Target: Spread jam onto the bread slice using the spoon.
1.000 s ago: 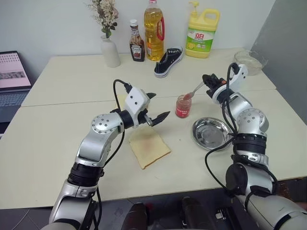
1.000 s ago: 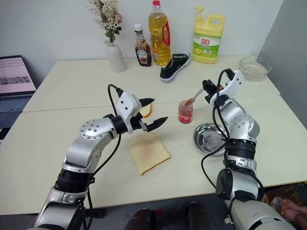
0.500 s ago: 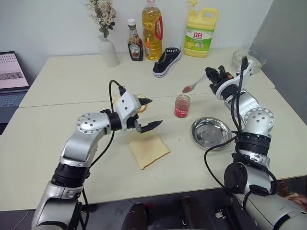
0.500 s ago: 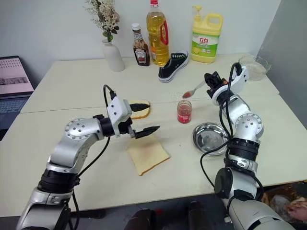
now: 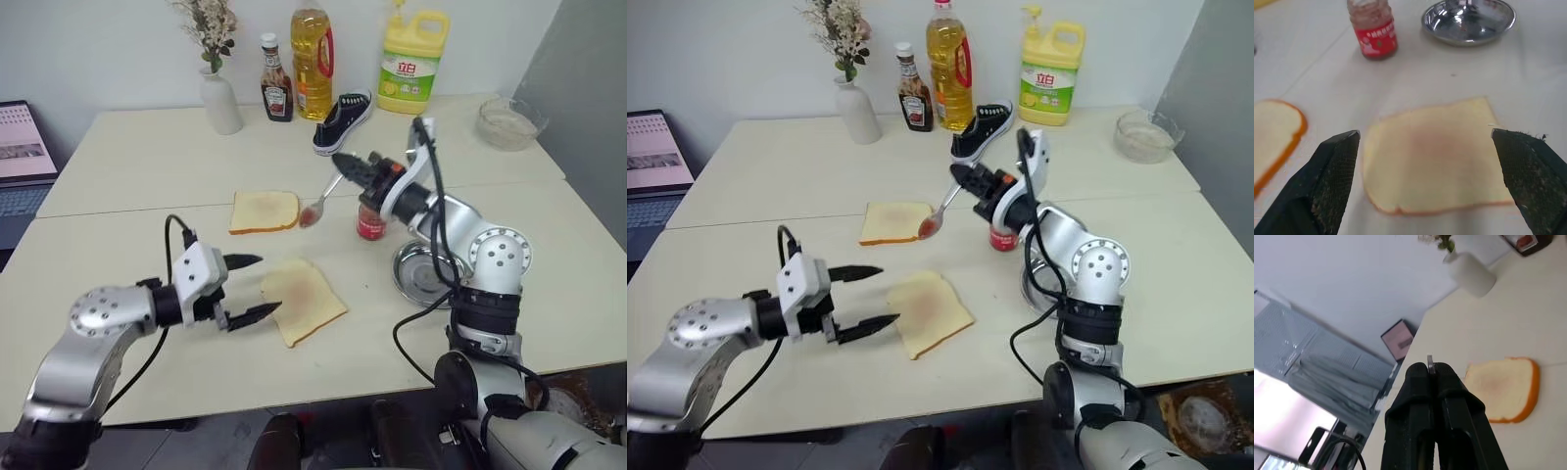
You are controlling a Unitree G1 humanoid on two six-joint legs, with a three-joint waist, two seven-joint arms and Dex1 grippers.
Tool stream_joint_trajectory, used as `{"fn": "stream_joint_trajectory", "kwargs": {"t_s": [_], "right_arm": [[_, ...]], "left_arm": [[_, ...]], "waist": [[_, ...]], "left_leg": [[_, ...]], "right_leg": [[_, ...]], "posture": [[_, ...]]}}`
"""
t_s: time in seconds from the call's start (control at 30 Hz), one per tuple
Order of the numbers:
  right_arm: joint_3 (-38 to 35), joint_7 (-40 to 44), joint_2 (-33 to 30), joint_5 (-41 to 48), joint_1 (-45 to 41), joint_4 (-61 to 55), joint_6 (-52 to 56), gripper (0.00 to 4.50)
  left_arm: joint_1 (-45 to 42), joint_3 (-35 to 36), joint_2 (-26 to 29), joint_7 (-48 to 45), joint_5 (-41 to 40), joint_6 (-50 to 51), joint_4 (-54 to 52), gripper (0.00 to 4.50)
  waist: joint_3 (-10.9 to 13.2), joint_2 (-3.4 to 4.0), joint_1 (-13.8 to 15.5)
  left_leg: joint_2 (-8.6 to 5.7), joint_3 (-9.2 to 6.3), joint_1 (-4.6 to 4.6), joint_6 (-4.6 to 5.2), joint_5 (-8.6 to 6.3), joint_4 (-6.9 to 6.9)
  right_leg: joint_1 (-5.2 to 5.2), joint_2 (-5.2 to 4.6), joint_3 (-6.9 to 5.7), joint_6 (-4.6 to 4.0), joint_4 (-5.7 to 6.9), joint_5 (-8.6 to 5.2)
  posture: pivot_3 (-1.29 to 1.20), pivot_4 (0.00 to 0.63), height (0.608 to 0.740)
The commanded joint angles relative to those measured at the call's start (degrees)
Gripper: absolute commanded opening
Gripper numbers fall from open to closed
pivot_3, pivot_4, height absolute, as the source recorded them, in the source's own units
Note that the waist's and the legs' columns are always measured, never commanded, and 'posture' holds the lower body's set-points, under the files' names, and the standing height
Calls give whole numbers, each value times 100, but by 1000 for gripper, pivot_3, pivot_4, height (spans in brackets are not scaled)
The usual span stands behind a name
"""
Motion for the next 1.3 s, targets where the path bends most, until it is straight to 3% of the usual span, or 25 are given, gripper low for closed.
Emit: {"fn": "stream_joint_trajectory", "kwargs": {"t_s": [0.03,0.23,0.53,0.9,1.3], "right_arm": [[582,549,-134,-262,117,-336,-28,33],[1723,1580,-619,-1220,477,-469,-410,33],[2632,2536,-951,-2547,623,-249,-1216,33],[2537,2820,-792,-2924,602,-275,-1304,33],[2118,2769,-457,-2757,343,-319,-919,33]], "left_arm": [[695,509,19,135,-87,-11,-558,4500],[1422,686,-188,452,-29,-84,-825,4500],[1600,567,-277,586,45,-256,-763,4500],[1362,501,-203,524,41,-237,-647,4500],[1244,530,-113,402,43,-288,-493,4500]], "waist": [[0,0,7],[-1,-2,21],[-2,-3,8],[-2,-3,7],[-3,-5,8]], "left_leg": [[-2,1,0,0,0,0],[-8,-2,3,-1,0,1],[-7,3,11,-1,0,1],[-7,3,11,-2,1,1],[-8,3,13,-2,1,1]], "right_leg": [[0,0,-1,-1,-3,-1],[6,1,-5,18,-9,-21],[5,12,-6,17,-5,-22],[5,12,-5,11,-2,-18],[6,13,-6,-9,-1,-6]], "posture": [[0,150,740],[0,150,740],[0,150,740],[0,150,740],[0,150,740]]}}
